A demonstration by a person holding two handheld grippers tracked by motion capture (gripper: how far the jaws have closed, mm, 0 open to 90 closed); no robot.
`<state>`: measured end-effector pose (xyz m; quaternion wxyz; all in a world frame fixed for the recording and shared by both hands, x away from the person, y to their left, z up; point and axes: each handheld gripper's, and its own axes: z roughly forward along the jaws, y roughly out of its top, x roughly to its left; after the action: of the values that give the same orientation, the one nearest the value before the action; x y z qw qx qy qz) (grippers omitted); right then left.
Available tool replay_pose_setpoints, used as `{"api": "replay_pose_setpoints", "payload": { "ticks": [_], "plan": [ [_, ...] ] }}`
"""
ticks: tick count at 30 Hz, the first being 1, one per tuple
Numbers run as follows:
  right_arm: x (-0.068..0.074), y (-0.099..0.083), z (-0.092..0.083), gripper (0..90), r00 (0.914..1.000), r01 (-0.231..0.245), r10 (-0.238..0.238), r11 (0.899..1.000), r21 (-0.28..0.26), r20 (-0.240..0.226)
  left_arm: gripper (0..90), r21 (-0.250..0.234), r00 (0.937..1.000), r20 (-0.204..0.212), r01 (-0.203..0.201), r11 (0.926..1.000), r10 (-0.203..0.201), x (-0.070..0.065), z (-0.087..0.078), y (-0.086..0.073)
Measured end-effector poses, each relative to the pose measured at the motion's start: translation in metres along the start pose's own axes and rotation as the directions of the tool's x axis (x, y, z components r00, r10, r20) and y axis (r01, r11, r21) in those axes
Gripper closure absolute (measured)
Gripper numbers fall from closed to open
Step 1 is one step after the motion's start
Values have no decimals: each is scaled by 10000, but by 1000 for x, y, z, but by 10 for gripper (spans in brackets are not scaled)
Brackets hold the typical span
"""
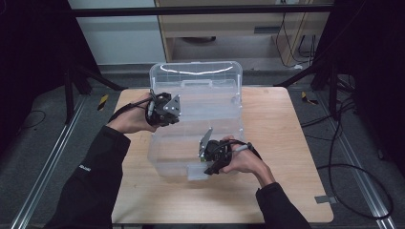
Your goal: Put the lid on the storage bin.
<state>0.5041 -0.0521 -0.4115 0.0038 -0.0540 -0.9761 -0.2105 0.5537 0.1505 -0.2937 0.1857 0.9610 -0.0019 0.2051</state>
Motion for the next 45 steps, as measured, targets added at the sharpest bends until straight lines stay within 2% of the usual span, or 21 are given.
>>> {"api": "replay_pose_setpoints", "payload": {
  "ticks": [17, 18, 24, 33, 34, 35, 36, 45],
  "plan": [
    [0, 0, 0, 644, 10000, -32, 32, 10000, -7, -9, 880, -59, 9999, 133, 60, 10000, -59, -14, -2, -3],
    [0, 0, 0, 643, 10000, -55, 55, 10000, -19, -28, 879, 83, 9989, 303, 366, 9993, -368, -17, -3, -4],
    [2, 0, -1, 640, 9999, -117, 117, 9999, -23, 92, 876, 15, 9986, 284, 454, 9990, -454, -23, -3, -5],
    [3, 0, -1, 638, 9998, -38, 39, 10000, -57, 215, 874, -33, 9985, 352, 429, 9991, -428, -28, -3, -7],
    [4, 0, -1, 638, 9997, -54, 55, 10000, -56, 226, 873, -189, 9998, 185, 108, 9998, -104, -26, -3, -7],
    [4, 0, -1, 637, 9997, -51, 52, 10000, -54, 239, 872, -60, 9988, 294, 389, 9992, -387, -29, -3, -8],
    [4, 0, -1, 637, 9996, -39, 41, 10000, -48, 263, 872, -72, 9986, 289, 434, 9990, -432, -29, -3, -8],
    [5, 0, -1, 635, 9995, -31, 35, 9999, -103, 327, 871, -155, 9992, 287, 267, 9995, -263, -33, -3, -9]
  ]
}}
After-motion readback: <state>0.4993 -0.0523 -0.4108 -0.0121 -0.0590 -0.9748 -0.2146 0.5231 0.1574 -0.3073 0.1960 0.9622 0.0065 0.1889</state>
